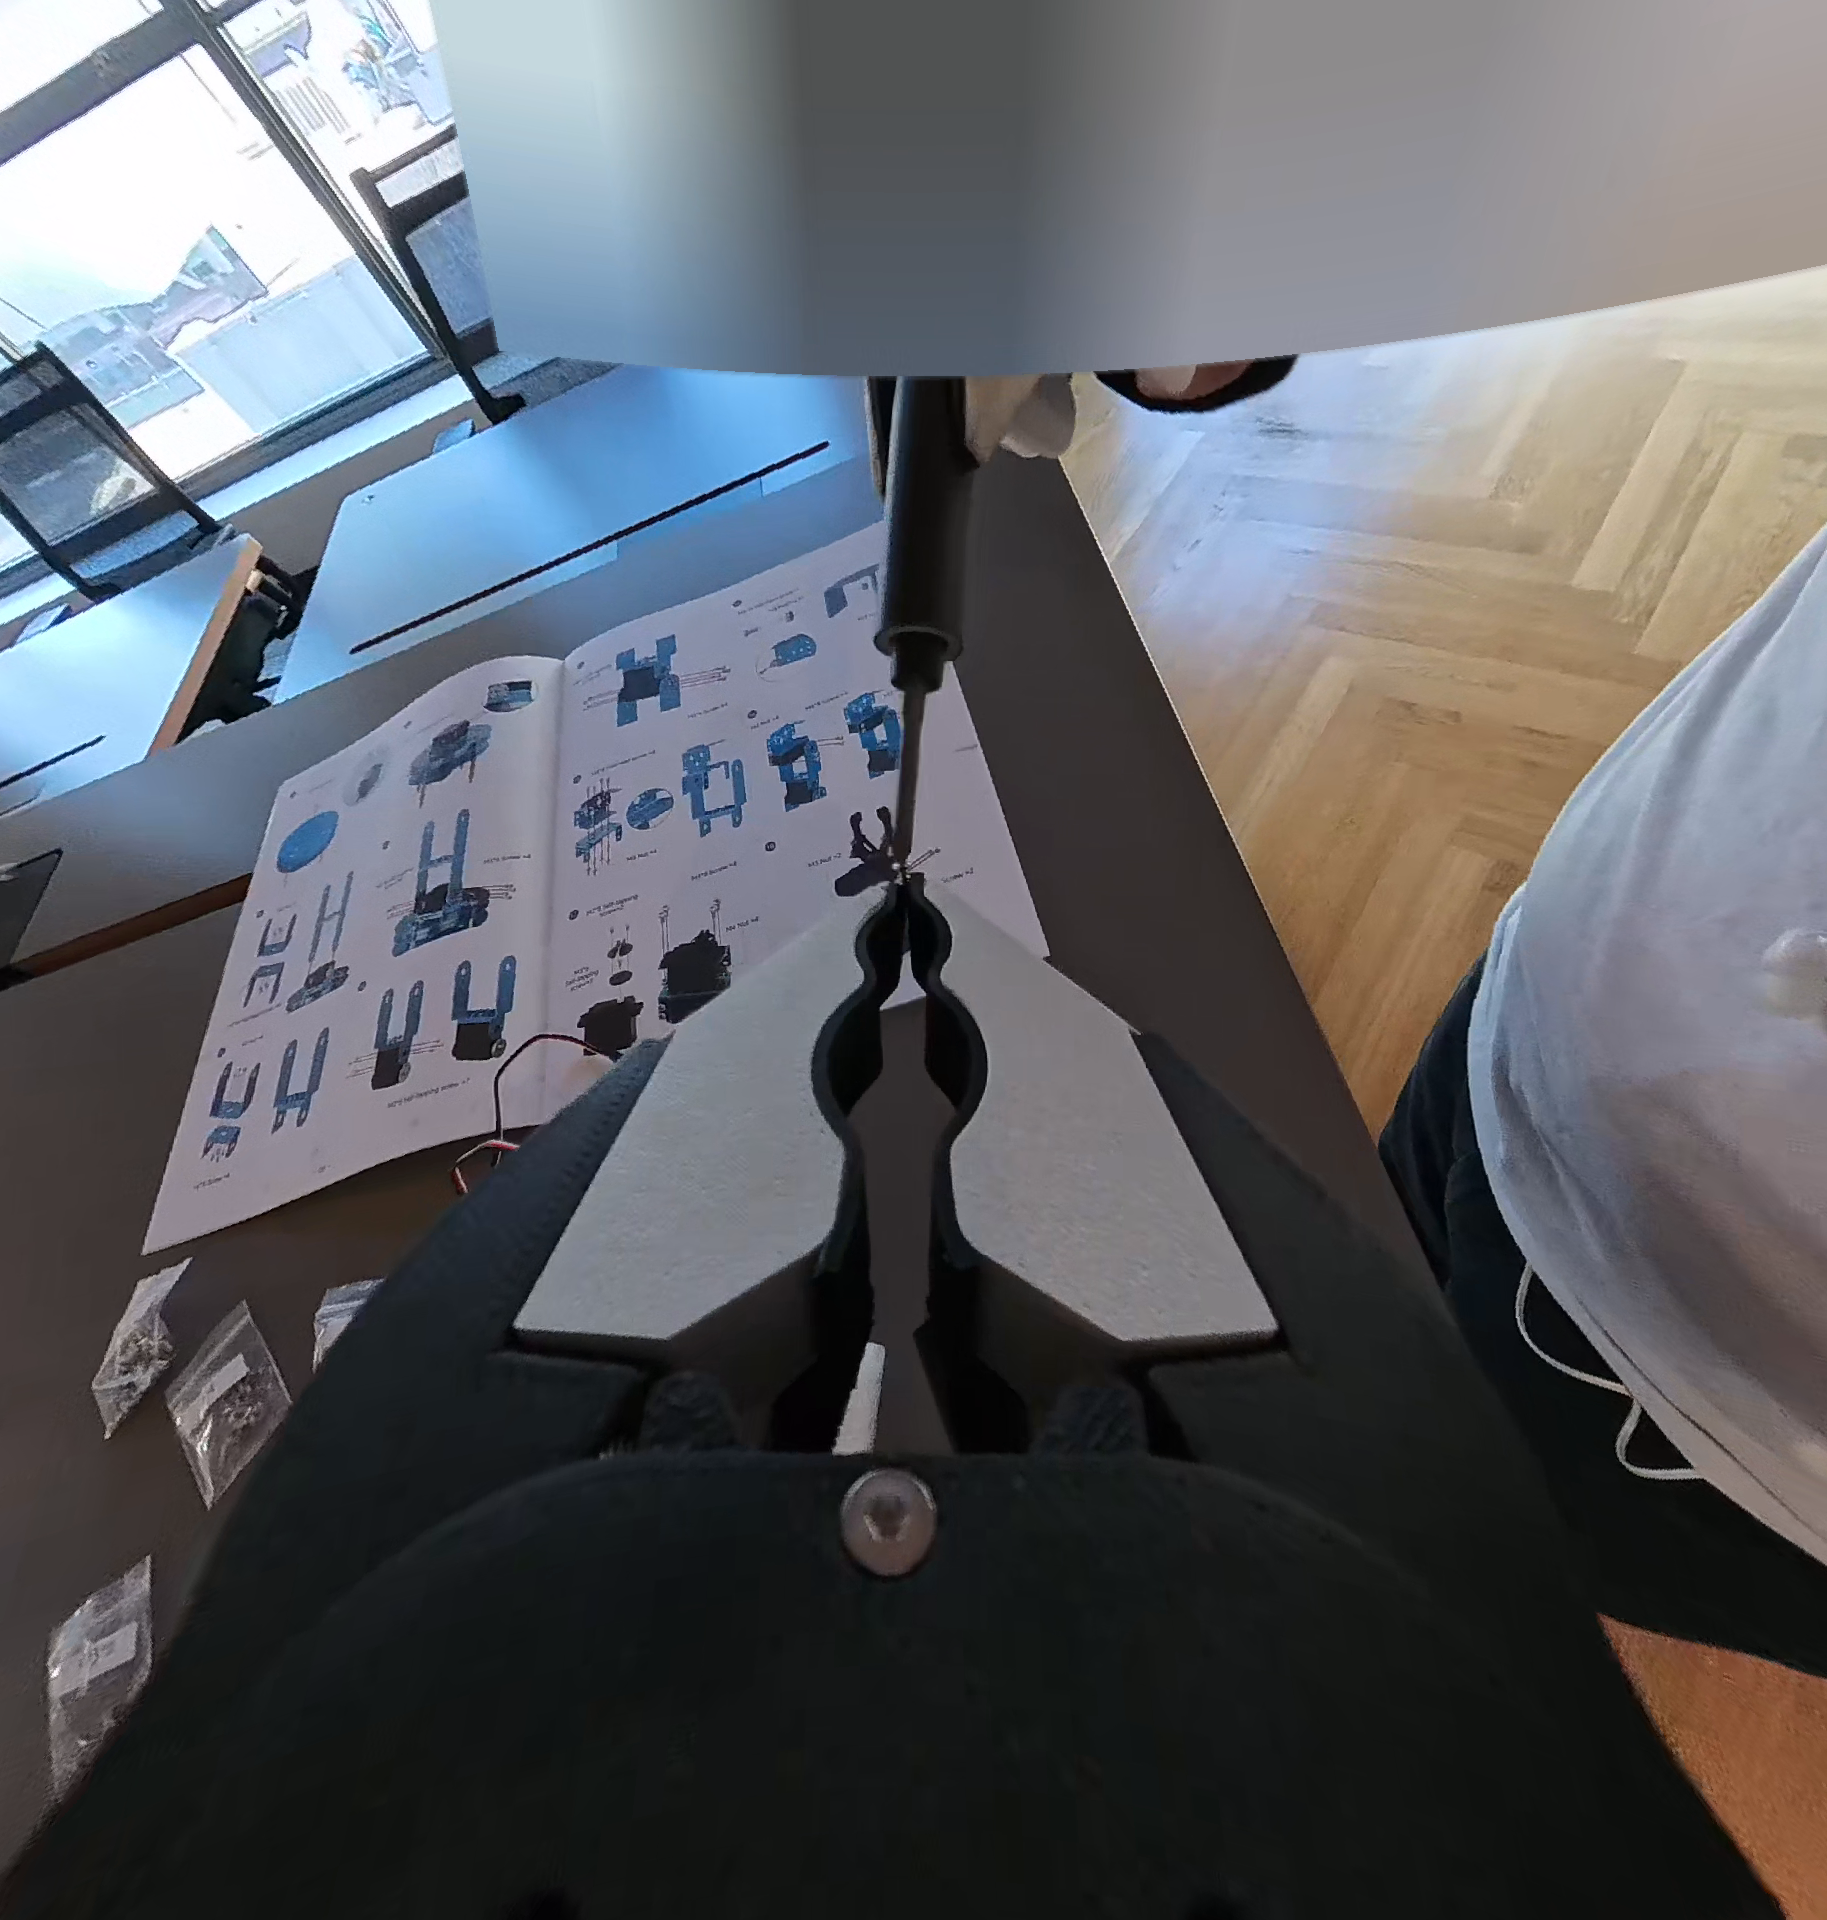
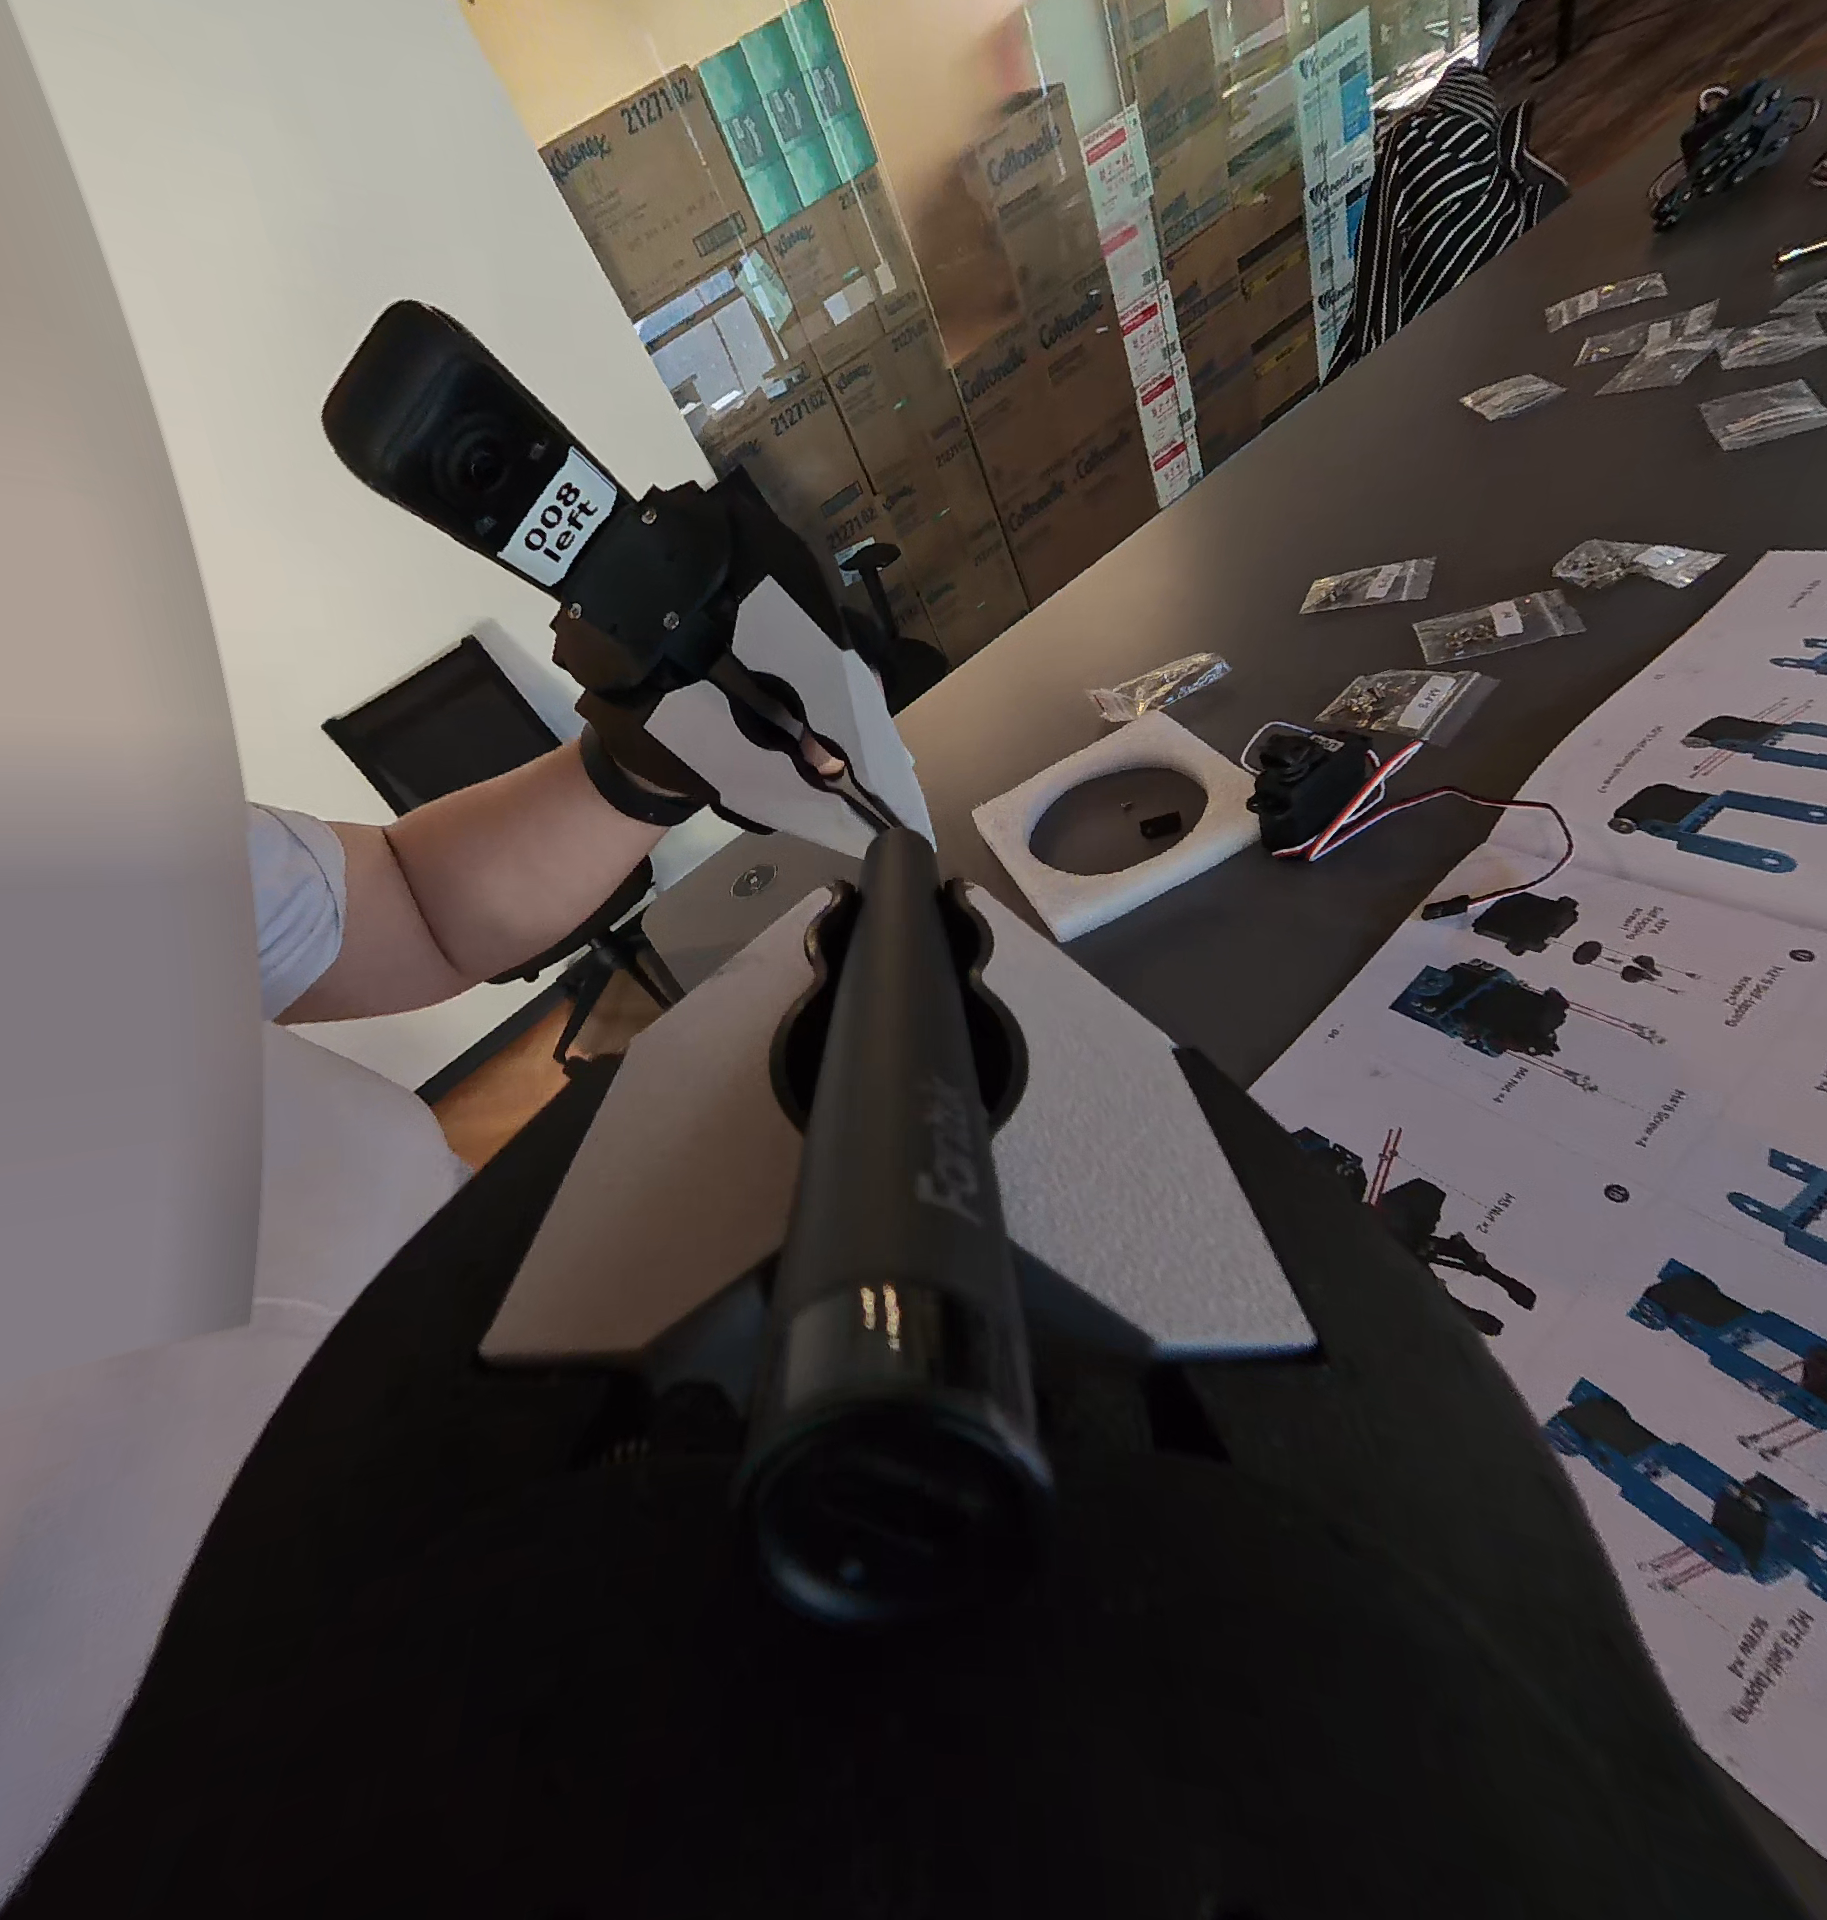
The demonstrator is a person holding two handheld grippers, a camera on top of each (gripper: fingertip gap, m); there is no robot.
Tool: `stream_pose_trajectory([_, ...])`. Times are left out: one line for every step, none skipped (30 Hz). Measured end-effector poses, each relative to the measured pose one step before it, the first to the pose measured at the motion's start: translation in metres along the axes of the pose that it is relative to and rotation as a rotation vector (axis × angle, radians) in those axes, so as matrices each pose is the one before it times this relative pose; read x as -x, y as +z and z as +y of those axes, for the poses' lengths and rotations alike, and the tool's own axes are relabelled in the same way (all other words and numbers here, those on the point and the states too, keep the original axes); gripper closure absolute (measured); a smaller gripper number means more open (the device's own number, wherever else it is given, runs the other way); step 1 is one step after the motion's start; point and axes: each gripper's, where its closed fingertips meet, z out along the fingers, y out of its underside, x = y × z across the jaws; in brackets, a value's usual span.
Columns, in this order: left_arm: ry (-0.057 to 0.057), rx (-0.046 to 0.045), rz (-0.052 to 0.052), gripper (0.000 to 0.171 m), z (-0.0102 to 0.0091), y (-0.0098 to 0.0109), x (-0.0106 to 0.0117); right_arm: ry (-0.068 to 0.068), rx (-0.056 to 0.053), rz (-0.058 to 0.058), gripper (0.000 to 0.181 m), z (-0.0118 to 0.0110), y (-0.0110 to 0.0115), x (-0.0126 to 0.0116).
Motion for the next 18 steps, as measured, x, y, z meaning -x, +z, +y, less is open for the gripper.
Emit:
stream_pose_trajectory([0.0054,0.00665,0.0093,0.171,0.00017,0.00077,-0.00118,-0.0022,0.0099,-0.0050,0.165,0.00057,-0.00061,-0.00023])
stream_pose_trajectory([0.0053,0.00762,0.0148,0.171,0.00024,0.00074,-0.00201,-0.0032,0.0074,-0.0056,0.165,0.00032,-0.00056,-0.00007])
stream_pose_trajectory([0.0049,0.01172,0.0177,0.171,0.00075,0.00083,-0.00228,-0.0018,0.0121,-0.0093,0.165,0.00113,-0.00028,0.00021])
stream_pose_trajectory([0.0058,0.01282,0.0157,0.171,0.00104,0.00085,-0.00196,-0.0001,0.0159,-0.0124,0.165,0.00178,-0.00020,0.00045])
stream_pose_trajectory([0.0058,0.00994,0.0134,0.171,0.00077,0.00088,-0.00182,0.0000,0.0133,-0.0094,0.165,0.00153,-0.00022,0.00001])
stream_pose_trajectory([0.0038,0.00755,0.0117,0.171,0.00060,0.00084,-0.00155,-0.0005,0.0094,-0.0050,0.165,0.00110,-0.00038,-0.00063])
stream_pose_trajectory([0.0011,0.00632,0.0109,0.171,0.00051,0.00084,-0.00119,-0.0001,0.0077,-0.0059,0.165,0.00099,-0.00032,-0.00022])
stream_pose_trajectory([-0.0006,0.00511,0.0097,0.171,0.00049,0.00079,-0.00090,-0.0013,0.0067,-0.0038,0.166,0.00084,-0.00023,-0.00036])
stream_pose_trajectory([-0.0009,0.00372,0.0069,0.171,0.00037,0.00059,-0.00049,-0.0001,0.0048,-0.0021,0.166,0.00077,-0.00017,-0.00038])
stream_pose_trajectory([-0.0013,0.00361,0.0057,0.171,0.00041,0.00072,-0.00030,0.0027,0.0021,-0.0010,0.166,0.00042,-0.00014,-0.00061])
stream_pose_trajectory([-0.0020,0.00486,0.0050,0.171,0.00053,0.00060,-0.00009,0.0031,0.0034,-0.0006,0.166,0.00073,-0.00009,-0.00052])
stream_pose_trajectory([-0.0028,0.00555,0.0046,0.171,0.00067,0.00067,-0.00004,-0.0003,0.0030,0.0014,0.166,0.00058,-0.00007,-0.00075])
stream_pose_trajectory([-0.0022,0.00557,0.0038,0.171,0.00061,0.00071,0.00005,-0.0010,0.0040,0.0020,0.166,0.00076,-0.00002,-0.00074])
stream_pose_trajectory([-0.0011,0.00459,0.0020,0.171,0.00071,0.00078,0.00033,-0.0012,0.0037,0.0037,0.166,0.00069,-0.00005,-0.00106])
stream_pose_trajectory([-0.0016,0.00266,0.0022,0.171,0.00036,0.00068,0.00032,-0.0018,0.0054,0.0049,0.166,0.00077,0.00002,-0.00124])
stream_pose_trajectory([-0.0031,0.00073,0.0042,0.171,0.00007,0.00054,0.00005,-0.0033,0.0080,0.0048,0.166,0.00123,0.00011,-0.00119])
stream_pose_trajectory([-0.0039,0.00061,0.0041,0.171,0.00005,0.00064,0.00022,-0.0028,0.0043,0.0021,0.165,0.00084,0.00027,-0.00085])
stream_pose_trajectory([-0.0030,0.00075,0.0018,0.171,0.00017,0.00044,0.00054,-0.0006,-0.0038,-0.0012,0.166,-0.00036,-0.00013,-0.00026])
